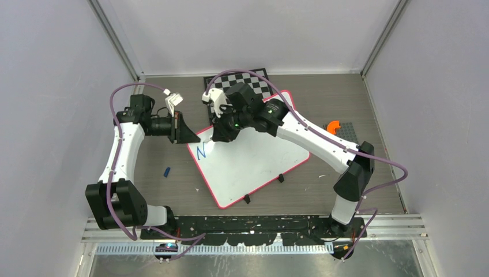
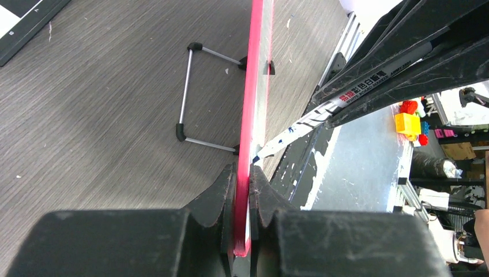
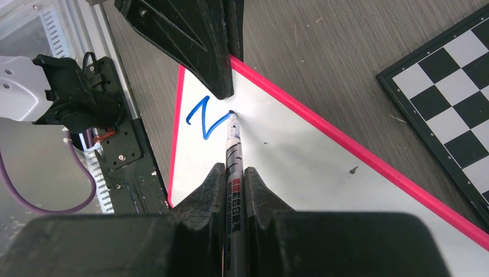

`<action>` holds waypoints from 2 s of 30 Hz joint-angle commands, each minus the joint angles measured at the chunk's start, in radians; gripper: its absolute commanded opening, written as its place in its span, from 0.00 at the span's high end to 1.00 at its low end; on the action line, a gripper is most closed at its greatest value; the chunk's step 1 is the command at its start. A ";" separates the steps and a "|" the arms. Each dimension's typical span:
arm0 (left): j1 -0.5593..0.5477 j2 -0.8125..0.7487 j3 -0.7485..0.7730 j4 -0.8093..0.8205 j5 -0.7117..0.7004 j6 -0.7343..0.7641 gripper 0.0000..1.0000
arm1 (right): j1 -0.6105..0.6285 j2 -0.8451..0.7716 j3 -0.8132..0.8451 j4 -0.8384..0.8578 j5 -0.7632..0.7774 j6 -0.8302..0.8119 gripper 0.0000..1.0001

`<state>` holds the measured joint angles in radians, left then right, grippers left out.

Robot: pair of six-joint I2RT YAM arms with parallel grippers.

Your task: Write a sentence on the whiteboard

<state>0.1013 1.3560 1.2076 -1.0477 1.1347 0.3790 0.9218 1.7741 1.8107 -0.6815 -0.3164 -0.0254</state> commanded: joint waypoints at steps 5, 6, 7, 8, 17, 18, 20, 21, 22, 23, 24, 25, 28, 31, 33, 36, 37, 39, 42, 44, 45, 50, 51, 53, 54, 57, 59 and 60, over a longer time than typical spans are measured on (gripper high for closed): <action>-0.013 0.015 0.005 -0.029 -0.078 0.036 1.00 | -0.016 0.005 -0.028 0.024 0.064 -0.026 1.00; -0.013 0.017 0.006 -0.029 -0.078 0.036 1.00 | -0.016 -0.003 -0.043 0.025 0.063 -0.027 1.00; -0.014 0.017 0.006 -0.030 -0.078 0.035 1.00 | -0.016 -0.010 -0.060 0.027 0.061 -0.027 1.00; -0.014 0.017 0.006 -0.029 -0.079 0.035 1.00 | -0.016 -0.018 -0.076 0.028 0.060 -0.027 1.00; -0.014 0.015 0.000 -0.022 -0.079 0.031 1.00 | -0.005 -0.067 -0.140 0.015 0.038 -0.033 1.00; -0.013 0.016 0.000 -0.022 -0.079 0.032 1.00 | -0.006 -0.070 -0.132 0.011 0.031 -0.031 1.00; -0.014 0.017 0.000 -0.021 -0.079 0.031 1.00 | -0.005 -0.078 -0.114 0.006 0.021 -0.026 1.00; -0.014 0.018 0.000 -0.022 -0.079 0.031 1.00 | -0.005 -0.085 -0.106 0.006 0.018 -0.024 1.00; -0.013 0.017 0.001 -0.021 -0.079 0.032 1.00 | -0.005 -0.090 -0.098 0.005 0.016 -0.023 1.00; -0.013 0.017 0.001 -0.023 -0.079 0.032 1.00 | -0.006 -0.095 -0.089 0.003 0.014 -0.021 1.00; -0.013 0.019 0.001 -0.023 -0.079 0.031 1.00 | -0.007 -0.099 -0.079 -0.004 0.014 -0.018 1.00; -0.014 0.019 0.002 -0.023 -0.079 0.032 1.00 | -0.011 -0.102 -0.071 -0.008 0.013 -0.016 1.00; -0.014 0.019 0.001 -0.022 -0.079 0.031 1.00 | -0.027 -0.104 -0.059 -0.013 0.001 -0.003 1.00; -0.016 0.019 0.003 -0.024 -0.079 0.030 1.00 | -0.031 -0.100 -0.060 -0.012 0.009 -0.008 1.00; -0.019 0.019 0.002 -0.023 -0.079 0.029 1.00 | -0.032 -0.094 -0.060 -0.011 0.013 -0.010 1.00; -0.017 0.020 0.000 -0.022 -0.081 0.030 1.00 | -0.034 -0.087 -0.054 -0.003 0.015 -0.008 1.00; -0.018 0.019 0.000 -0.022 -0.082 0.029 1.00 | -0.033 -0.086 -0.051 -0.002 0.014 -0.008 1.00; -0.018 0.020 0.000 -0.021 -0.084 0.030 1.00 | -0.034 -0.082 -0.045 0.001 0.020 -0.008 1.00; -0.018 0.022 0.001 -0.021 -0.084 0.030 1.00 | -0.034 -0.075 -0.040 0.008 0.033 -0.010 1.00; -0.018 0.023 0.001 -0.021 -0.084 0.030 1.00 | -0.034 -0.071 -0.038 0.008 0.034 -0.010 1.00; -0.018 0.024 0.002 -0.020 -0.084 0.029 1.00 | -0.034 -0.070 -0.038 0.008 0.033 -0.010 1.00; -0.019 0.028 0.004 -0.018 -0.084 0.028 1.00 | -0.034 -0.059 -0.040 0.010 0.026 -0.010 1.00; -0.019 0.028 0.003 -0.018 -0.084 0.028 1.00 | -0.032 -0.054 -0.040 0.010 0.022 -0.008 1.00; -0.019 0.026 0.003 -0.018 -0.086 0.029 1.00 | -0.031 -0.048 -0.044 0.009 0.019 -0.005 1.00; -0.019 0.027 0.003 -0.019 -0.087 0.028 1.00 | -0.030 -0.046 -0.045 0.008 0.018 -0.005 1.00; -0.020 0.029 0.005 -0.018 -0.088 0.029 1.00 | -0.026 -0.050 -0.067 0.007 0.016 -0.007 1.00; -0.019 0.029 0.004 -0.018 -0.088 0.029 1.00 | -0.025 -0.059 -0.088 0.008 0.013 -0.007 1.00; -0.020 0.030 0.004 -0.018 -0.088 0.030 1.00 | -0.023 -0.064 -0.101 0.008 0.010 -0.008 1.00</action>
<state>0.1032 1.3643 1.2076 -1.0519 1.1419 0.3786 0.8967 1.7218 1.7298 -0.7120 -0.3233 -0.0277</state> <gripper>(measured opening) 0.096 0.169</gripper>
